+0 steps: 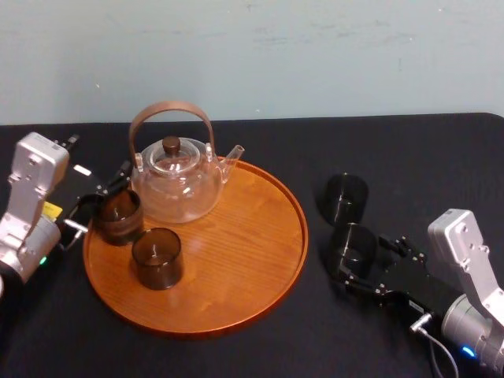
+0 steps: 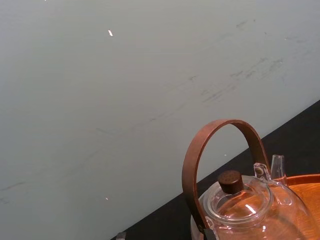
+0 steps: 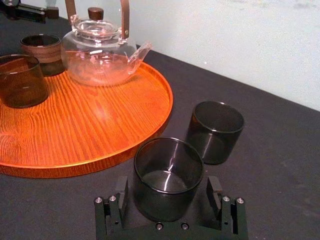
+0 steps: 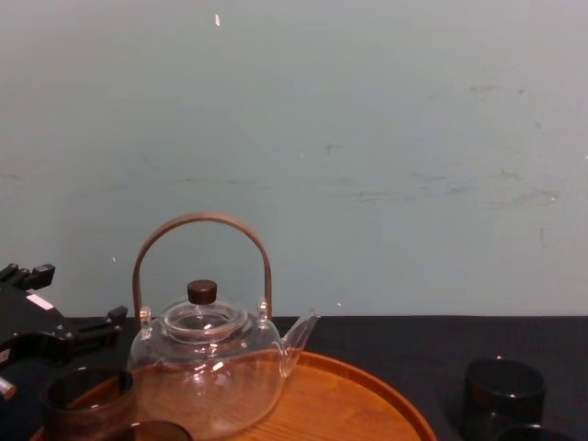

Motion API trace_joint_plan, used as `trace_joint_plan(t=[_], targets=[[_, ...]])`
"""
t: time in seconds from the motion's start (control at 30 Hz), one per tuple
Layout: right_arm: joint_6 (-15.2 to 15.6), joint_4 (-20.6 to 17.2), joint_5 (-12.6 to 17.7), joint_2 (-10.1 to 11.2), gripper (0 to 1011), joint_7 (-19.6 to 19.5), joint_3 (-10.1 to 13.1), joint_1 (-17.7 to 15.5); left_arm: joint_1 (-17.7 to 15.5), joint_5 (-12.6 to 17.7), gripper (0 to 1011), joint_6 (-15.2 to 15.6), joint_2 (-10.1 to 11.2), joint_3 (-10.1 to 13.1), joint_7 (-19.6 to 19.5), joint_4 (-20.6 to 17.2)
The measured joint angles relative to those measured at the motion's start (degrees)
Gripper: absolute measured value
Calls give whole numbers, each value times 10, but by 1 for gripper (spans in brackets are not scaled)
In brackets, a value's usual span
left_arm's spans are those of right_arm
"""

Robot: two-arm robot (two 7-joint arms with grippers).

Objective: Pick up the glass from the table and place it on the tray.

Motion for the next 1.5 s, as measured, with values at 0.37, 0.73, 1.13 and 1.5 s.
trace_joint_plan(t=[0.37, 0.73, 1.13, 1.5], targets=[[35, 8, -8, -13, 1002, 21, 1, 20, 0, 0, 1001, 0, 0, 0, 0, 0], [67, 13, -24, -27, 1002, 36, 2, 44, 0, 0, 1001, 0, 0, 0, 0, 0], [74, 34, -32, -43, 1002, 44, 2, 64, 0, 0, 1001, 0, 0, 0, 0, 0], [75, 42, -35, -47, 1002, 48, -1, 70, 0, 0, 1001, 0, 0, 0, 0, 0]])
